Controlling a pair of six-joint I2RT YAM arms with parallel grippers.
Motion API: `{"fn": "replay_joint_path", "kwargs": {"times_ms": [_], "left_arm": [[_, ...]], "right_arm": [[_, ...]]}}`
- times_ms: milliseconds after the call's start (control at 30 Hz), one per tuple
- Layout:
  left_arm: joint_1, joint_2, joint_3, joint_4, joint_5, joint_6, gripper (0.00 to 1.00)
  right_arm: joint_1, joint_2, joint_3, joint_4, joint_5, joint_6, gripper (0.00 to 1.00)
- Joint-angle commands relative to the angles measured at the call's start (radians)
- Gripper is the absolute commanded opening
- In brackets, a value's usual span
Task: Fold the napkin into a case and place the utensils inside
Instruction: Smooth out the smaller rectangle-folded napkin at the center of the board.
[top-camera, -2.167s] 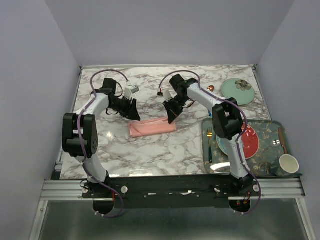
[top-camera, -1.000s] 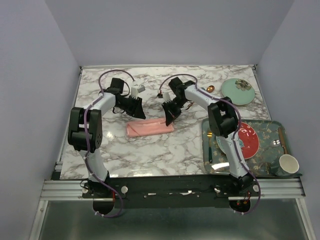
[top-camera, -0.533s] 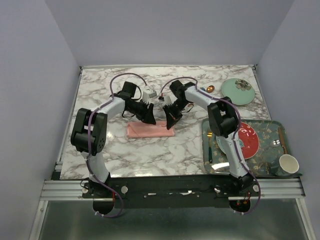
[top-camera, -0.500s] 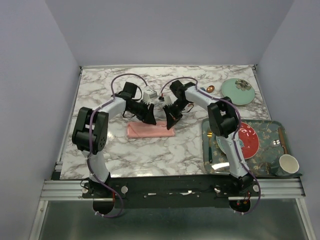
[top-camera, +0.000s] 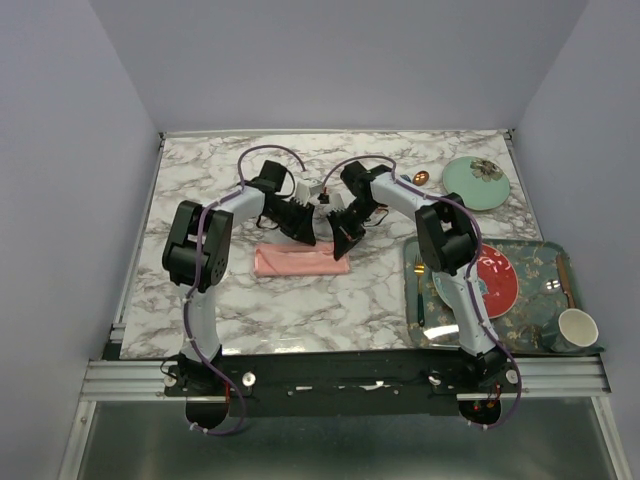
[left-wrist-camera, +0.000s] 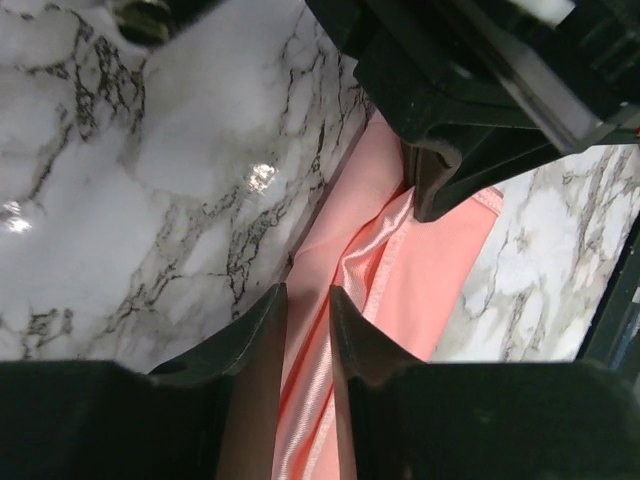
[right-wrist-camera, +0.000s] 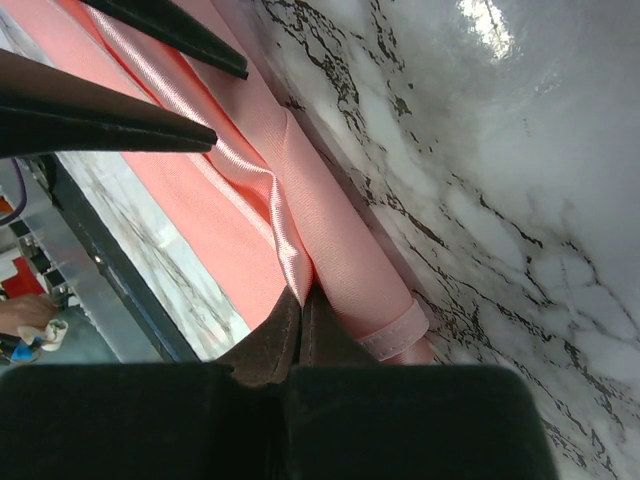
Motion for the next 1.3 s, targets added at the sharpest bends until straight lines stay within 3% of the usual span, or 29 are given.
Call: {"fn": "replay_joint_path", "kwargs": {"times_ms": [0, 367, 633, 767, 967, 1133, 1267], "left_arm": [[-0.014, 0.023, 0.015, -0.075, -0.028, 0.045, 0.30], [-0.026, 0.046, 0.025, -0.101, -0.042, 0.051, 0.18], [-0.028, 0.046, 0.039, -0.099, -0.042, 0.036, 0.18], [-0.011, -0.025, 0.009, -0.040, -0.019, -0.028, 0.30], [0.083, -0.261, -0.122, 0.192, 0.005, -0.217, 0.52], [0.083, -0.344, -0.195, 0.157, 0.173, -0.307, 0.49], [0.081, -0.351, -0.359, 0.232, 0.220, -0.430, 0.41]], "right_arm": [[-0.002, -0.030, 0.027, 0.012, -0.029, 0.009, 0.01], [-0.009, -0.029, 0.046, 0.019, -0.054, 0.018, 0.01], [-0.013, 0.038, 0.069, 0.016, 0.011, 0.043, 0.01], [-0.013, 0.078, 0.085, 0.001, 0.041, 0.054, 0.01], [-0.016, 0.088, 0.059, -0.001, 0.080, 0.055, 0.01], [-0.018, 0.083, 0.043, 0.005, 0.088, 0.051, 0.01], [-0.016, 0.043, 0.000, 0.063, 0.095, 0.046, 0.01]]}}
